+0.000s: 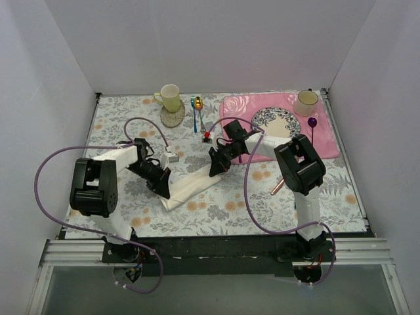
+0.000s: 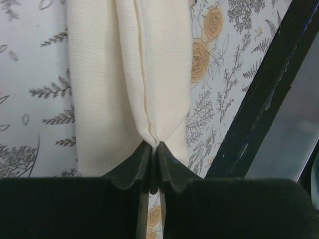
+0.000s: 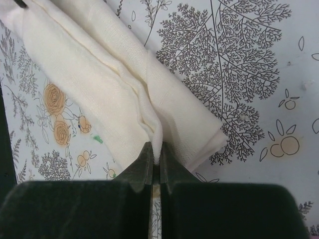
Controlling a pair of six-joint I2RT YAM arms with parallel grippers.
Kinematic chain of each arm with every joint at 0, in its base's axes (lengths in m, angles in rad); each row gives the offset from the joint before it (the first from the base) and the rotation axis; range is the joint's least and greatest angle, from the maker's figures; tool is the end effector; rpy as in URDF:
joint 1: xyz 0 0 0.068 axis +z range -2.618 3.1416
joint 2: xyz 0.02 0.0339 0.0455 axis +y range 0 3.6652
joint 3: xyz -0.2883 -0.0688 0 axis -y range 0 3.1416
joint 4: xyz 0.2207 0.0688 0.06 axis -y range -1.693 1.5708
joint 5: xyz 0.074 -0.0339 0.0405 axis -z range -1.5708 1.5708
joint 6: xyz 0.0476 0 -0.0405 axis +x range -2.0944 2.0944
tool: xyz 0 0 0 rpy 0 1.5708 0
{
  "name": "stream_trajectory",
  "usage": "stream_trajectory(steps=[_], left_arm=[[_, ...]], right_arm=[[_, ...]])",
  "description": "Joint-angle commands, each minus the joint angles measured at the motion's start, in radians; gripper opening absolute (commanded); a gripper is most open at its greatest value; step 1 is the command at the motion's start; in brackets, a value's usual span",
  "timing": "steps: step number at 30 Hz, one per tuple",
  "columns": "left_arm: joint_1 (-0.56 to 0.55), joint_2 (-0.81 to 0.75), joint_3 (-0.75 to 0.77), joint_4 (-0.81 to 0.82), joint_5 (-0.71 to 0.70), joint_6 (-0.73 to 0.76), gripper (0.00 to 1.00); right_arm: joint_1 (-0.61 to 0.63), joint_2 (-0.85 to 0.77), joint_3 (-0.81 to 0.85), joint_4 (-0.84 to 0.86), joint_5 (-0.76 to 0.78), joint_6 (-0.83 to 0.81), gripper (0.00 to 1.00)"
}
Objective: Fold the napkin into a case and place the utensils inside
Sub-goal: Pick up the top corner of the smaller rectangle folded napkin from the center of the board.
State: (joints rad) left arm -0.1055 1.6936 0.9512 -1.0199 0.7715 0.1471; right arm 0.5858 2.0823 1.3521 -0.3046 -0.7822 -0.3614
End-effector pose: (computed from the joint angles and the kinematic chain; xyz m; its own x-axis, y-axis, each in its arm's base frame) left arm 0.2331 -0.0581 0.1885 -0.9740 0.2088 0.0880 0.0872 0.7039 -0.7050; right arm 0.3319 0.2605 0.1697 -0.4254 -0.5833 -0.6920 -0.9007 0.1987 0.3863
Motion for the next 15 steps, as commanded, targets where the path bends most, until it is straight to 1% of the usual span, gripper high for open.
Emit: stream_trajectory(steps=[1,3,4,7,8,10,11,13,14,15], left_arm=[[0.070,-0.063,0.053,0.081,0.020,-0.096,0.14],[0.096,-0.058,0.087,0.096,0.044,-0.116,0.16],[0.101,-0.057,0.119,0.096,0.048,-0.115,0.23],[0.104,-0.072,0.147,0.110,0.058,-0.095,0.36],[0.104,-0.086,0.158,0.118,0.074,-0.089,0.43],[0.102,-0.124,0.159,0.203,0.101,-0.139,0.51],[0.087,-0.127,0.169,0.230,0.129,-0.179,0.54],[0.057,-0.126,0.176,0.293,0.144,-0.242,0.56],[0.014,-0.127,0.173,0.320,0.147,-0.266,0.56],[-0.008,-0.133,0.143,0.395,0.147,-0.291,0.58]], right_arm=[[0.002,0.028,0.005,-0.097,0.132,-0.070,0.01],[0.003,0.027,0.005,-0.094,0.129,-0.062,0.01],[0.003,0.028,0.002,-0.093,0.127,-0.059,0.01],[0.003,0.028,0.001,-0.091,0.124,-0.051,0.01],[0.003,0.027,0.002,-0.090,0.121,-0.047,0.01],[0.003,0.024,0.001,-0.080,0.112,-0.025,0.01],[0.003,0.021,0.001,-0.076,0.103,-0.018,0.01],[0.000,0.016,-0.002,-0.061,0.089,0.009,0.01],[0.000,0.016,-0.005,-0.056,0.074,0.033,0.01],[-0.003,0.015,-0.011,-0.053,0.064,0.045,0.01]])
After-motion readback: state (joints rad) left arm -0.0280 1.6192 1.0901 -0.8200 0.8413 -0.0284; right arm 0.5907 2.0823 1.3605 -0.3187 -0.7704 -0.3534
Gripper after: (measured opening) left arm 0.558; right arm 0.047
